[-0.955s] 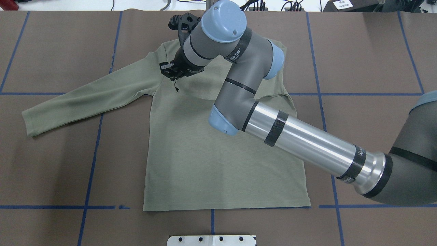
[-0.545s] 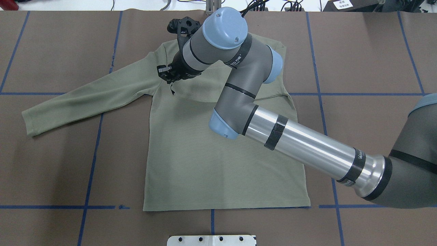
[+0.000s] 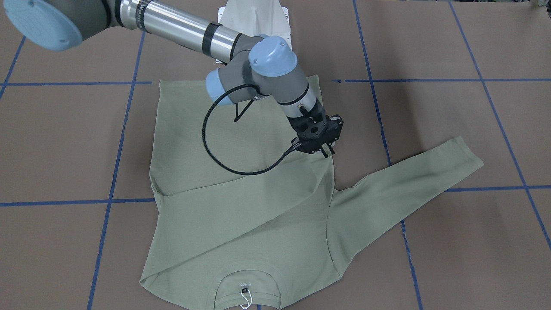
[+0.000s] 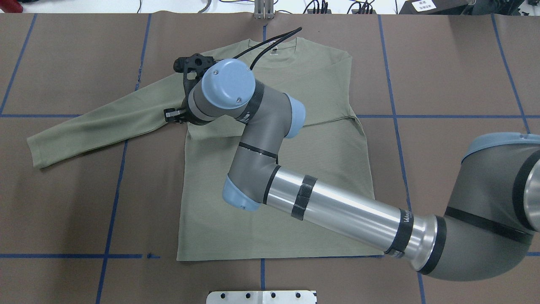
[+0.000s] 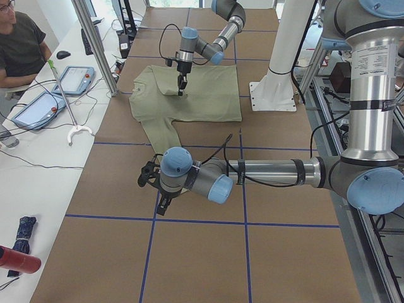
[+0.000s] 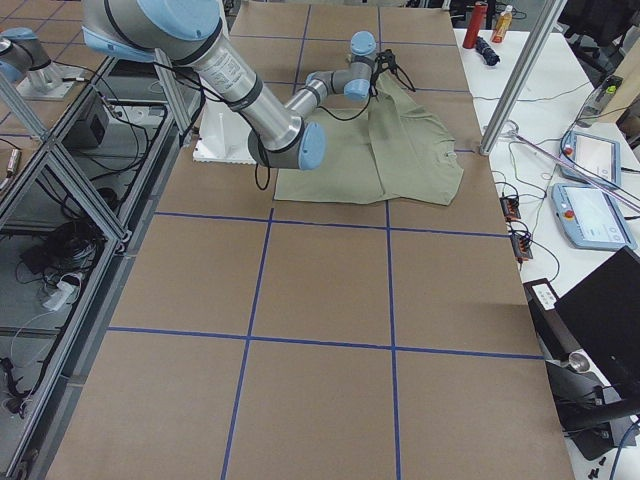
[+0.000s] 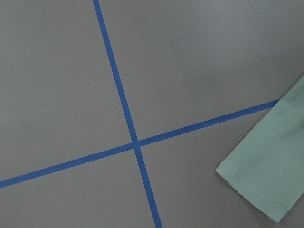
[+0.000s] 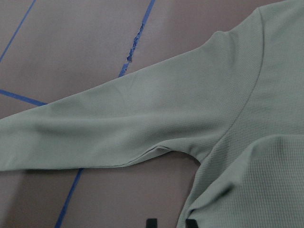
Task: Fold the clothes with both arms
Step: 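Lay the sleeve down, open the right gripper and withdraw it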
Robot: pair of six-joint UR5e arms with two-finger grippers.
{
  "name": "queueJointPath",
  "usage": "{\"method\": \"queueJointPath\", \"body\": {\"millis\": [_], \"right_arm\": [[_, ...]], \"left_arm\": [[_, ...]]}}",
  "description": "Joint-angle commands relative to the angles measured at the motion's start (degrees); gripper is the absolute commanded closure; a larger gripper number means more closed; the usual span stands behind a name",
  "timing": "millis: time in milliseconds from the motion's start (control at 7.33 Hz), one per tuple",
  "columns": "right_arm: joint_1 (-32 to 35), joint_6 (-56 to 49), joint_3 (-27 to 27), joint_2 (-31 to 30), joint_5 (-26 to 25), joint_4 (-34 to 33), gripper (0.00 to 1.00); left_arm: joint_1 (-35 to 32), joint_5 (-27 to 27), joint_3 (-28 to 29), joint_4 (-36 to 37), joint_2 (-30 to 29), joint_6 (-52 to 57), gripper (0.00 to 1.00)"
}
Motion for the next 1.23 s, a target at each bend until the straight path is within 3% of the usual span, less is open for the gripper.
{"method": "queueJointPath", "body": {"millis": [0, 273, 409, 545, 682, 818, 1091], "right_arm": [[-1.58, 0.03, -2.14, 1.68, -3.52, -0.16, 0.0], [-0.62, 3.17, -1.87, 1.68, -3.35, -2.08, 0.0], [0.61, 3.11, -0.13, 1.59, -1.95, -7.31, 0.0], [4.01, 2.32, 4.93, 0.64, 3.89, -17.98, 0.0], [7.79, 0.84, 11.68, -2.51, 9.95, -27.22, 0.0], [10.35, 0.21, 17.84, -6.89, 10.88, -33.14, 0.0], [16.84, -6.7, 25.69, -16.81, 15.96, -38.54, 0.0]], "left_arm": [[0.0, -0.04, 0.14, -0.01, -0.01, 0.01, 0.0], [0.0, 0.13, 0.58, -0.01, -0.1, -0.08, 0.0], [0.18, 0.39, 0.67, -0.01, -0.45, -1.73, 0.0], [2.01, 0.66, 0.5, -3.49, -0.45, -9.49, 0.0], [5.94, 5.53, 0.5, -12.57, 0.94, -20.27, 0.0], [11.2, 8.8, 0.5, -19.8, 2.44, -31.43, 0.0], [20.53, 16.97, -0.29, -27.05, 4.11, -46.49, 0.0]]}}
